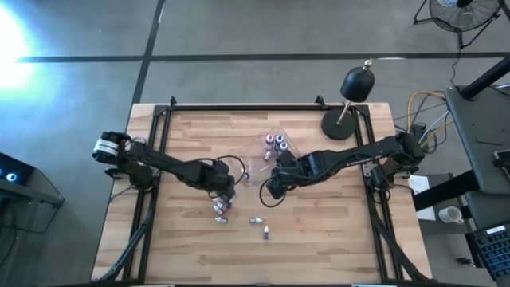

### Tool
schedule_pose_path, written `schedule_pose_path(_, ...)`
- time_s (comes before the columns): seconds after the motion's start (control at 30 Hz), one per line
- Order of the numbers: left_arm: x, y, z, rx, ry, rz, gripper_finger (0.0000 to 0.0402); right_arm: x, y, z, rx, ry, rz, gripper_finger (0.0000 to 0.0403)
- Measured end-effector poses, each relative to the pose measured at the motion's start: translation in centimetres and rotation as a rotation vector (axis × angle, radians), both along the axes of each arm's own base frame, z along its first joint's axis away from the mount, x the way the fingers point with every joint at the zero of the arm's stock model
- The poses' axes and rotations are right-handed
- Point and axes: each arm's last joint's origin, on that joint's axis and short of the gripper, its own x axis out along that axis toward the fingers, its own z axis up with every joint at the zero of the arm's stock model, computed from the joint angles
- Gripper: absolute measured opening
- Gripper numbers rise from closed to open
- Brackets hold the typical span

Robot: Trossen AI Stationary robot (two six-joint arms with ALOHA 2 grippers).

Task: Pick & Place food coloring
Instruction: Put the small black food coloring bottle into the transparent bin

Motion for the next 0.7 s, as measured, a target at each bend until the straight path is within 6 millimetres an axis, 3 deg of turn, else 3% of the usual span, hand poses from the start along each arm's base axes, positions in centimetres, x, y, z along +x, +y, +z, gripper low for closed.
schedule_pose_path(0.7,0.8,1.2,-0.7,0.092,0.005,-0.067,0.0136,0.0,0.0,-0.1,-0.008,0.006,0.007,0.0249)
